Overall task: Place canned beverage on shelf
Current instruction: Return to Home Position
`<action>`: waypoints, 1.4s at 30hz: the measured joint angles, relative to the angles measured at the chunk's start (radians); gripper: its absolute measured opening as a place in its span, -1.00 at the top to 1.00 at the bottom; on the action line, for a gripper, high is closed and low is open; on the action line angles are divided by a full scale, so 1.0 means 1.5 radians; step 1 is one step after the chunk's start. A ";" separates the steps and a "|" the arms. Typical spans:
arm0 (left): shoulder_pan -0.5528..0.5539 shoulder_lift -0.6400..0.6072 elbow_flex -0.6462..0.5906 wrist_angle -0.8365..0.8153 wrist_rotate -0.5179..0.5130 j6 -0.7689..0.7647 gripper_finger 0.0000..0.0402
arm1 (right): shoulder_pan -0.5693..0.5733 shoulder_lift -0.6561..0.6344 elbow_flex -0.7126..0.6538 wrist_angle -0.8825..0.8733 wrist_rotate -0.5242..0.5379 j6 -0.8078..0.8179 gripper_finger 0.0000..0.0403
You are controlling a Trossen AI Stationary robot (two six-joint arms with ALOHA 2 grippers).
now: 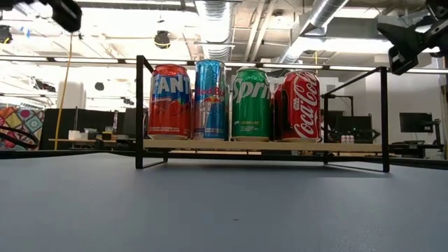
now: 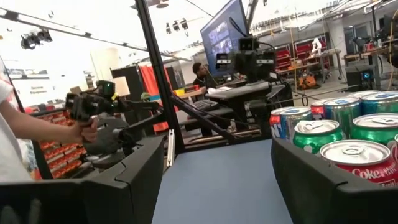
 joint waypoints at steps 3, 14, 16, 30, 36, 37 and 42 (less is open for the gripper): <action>0.001 0.011 -0.062 0.066 -0.021 -0.040 0.96 | 0.000 0.000 0.000 -0.001 0.000 -0.005 -0.40; -0.023 0.038 -0.171 0.179 -0.057 -0.077 0.96 | 0.000 0.001 0.000 -0.045 0.032 -0.019 -0.40; -0.024 0.038 -0.175 0.180 -0.043 -0.064 0.96 | 0.000 0.001 0.000 -0.069 0.044 -0.019 -0.40; -0.024 0.038 -0.182 0.154 0.042 -0.054 0.96 | 0.000 0.002 0.000 -0.112 0.091 -0.095 -0.40; -0.024 0.039 -0.182 0.107 0.044 -0.074 0.96 | 0.000 0.002 -0.001 -0.114 0.089 -0.134 -0.40; -0.024 0.039 -0.182 0.095 0.044 -0.089 0.96 | 0.000 0.002 -0.001 -0.114 0.089 -0.135 -0.40; -0.023 0.039 -0.182 0.007 0.044 -0.128 0.96 | 0.000 0.002 -0.001 -0.115 0.088 -0.135 -0.40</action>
